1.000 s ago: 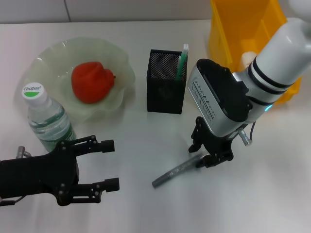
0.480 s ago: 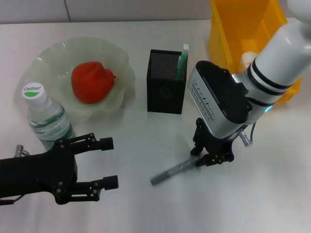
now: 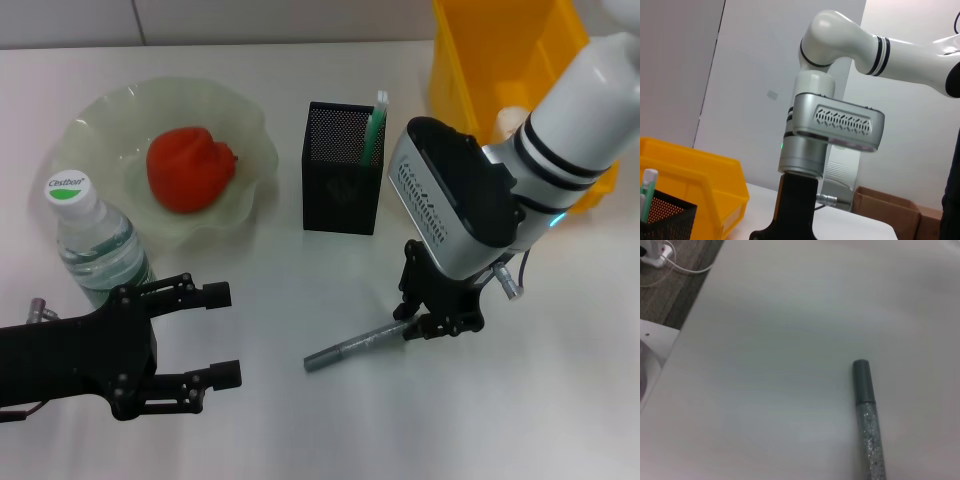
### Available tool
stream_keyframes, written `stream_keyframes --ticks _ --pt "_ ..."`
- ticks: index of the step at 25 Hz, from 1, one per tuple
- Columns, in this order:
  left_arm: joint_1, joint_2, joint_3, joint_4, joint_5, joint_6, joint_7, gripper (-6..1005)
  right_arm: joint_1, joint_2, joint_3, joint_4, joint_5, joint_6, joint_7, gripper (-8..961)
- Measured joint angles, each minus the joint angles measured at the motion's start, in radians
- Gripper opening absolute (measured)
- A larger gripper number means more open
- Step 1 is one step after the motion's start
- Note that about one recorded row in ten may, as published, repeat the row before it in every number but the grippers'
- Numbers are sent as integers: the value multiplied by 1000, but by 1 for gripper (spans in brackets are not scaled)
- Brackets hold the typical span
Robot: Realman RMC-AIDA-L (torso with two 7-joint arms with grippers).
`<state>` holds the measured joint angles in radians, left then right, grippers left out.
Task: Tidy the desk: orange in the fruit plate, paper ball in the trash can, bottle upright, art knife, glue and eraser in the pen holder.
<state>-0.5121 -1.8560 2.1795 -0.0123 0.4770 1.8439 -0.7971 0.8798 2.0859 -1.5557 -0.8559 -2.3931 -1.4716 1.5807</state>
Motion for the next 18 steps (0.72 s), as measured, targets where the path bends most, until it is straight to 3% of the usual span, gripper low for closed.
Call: stream_keyframes --ticks 18 --pt "6 0 -5 2 0 2 -2 821 -16 -6 129 -75 -10 -113 0 169"
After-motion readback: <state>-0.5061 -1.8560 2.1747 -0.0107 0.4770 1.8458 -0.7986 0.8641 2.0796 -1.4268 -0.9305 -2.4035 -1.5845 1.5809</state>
